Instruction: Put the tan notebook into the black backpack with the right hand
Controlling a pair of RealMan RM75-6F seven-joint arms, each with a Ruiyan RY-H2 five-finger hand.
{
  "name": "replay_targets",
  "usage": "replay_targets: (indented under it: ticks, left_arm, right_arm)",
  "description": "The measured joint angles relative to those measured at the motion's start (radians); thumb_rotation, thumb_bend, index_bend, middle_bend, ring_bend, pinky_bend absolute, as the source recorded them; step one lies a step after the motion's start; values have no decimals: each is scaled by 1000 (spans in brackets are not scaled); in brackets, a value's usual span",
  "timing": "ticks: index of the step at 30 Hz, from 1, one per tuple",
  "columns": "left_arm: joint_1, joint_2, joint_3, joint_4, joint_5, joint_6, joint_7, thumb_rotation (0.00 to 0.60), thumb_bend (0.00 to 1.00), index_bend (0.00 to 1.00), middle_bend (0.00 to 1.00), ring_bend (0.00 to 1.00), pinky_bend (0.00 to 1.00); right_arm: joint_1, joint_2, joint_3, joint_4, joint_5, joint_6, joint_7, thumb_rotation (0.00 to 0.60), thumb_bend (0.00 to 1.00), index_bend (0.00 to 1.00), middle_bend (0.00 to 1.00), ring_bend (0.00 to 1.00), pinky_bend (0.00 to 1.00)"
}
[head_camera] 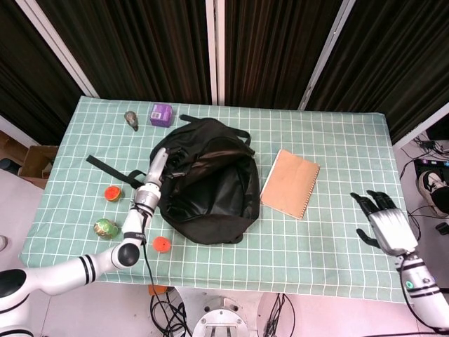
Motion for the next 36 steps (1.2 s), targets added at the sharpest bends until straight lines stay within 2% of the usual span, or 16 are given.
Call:
replay_targets:
  ticks: [5, 13, 21, 29, 32, 36]
  left_arm:
    - [-16, 32, -33, 6, -151, -94, -44, 600, 485, 666, 752, 718, 541]
    - [-24, 45, -19, 18, -210, -121, -62, 600, 485, 664, 751, 718, 538]
    - [-33, 46, -6, 29, -234, -137, -71, 600, 485, 659, 746, 711, 536]
    - [-41, 39, 1, 47, -242, -156, -83, 600, 485, 655, 739, 710, 536]
    - [-41, 44, 3, 44, -244, -158, -86, 600, 486, 654, 738, 709, 536]
    - [-38, 52, 4, 33, -245, -155, -90, 600, 485, 654, 738, 706, 536]
  right_arm:
    - [101, -123, 37, 115, 23, -108, -52, 600, 189, 158, 271, 92, 140]
    - [224, -307, 32, 371, 0, -218, -17, 600, 139, 158, 250, 64, 110]
    - [302, -466, -6, 580, -62, -227, 73, 600, 121, 159, 248, 63, 81]
    - [338, -525, -35, 674, -84, -222, 115, 600, 122, 161, 244, 63, 79]
    - [353, -559, -38, 712, -89, -221, 125, 600, 121, 198, 245, 63, 79]
    - [372, -622, -36, 785, -94, -202, 151, 600, 197, 250, 274, 70, 87]
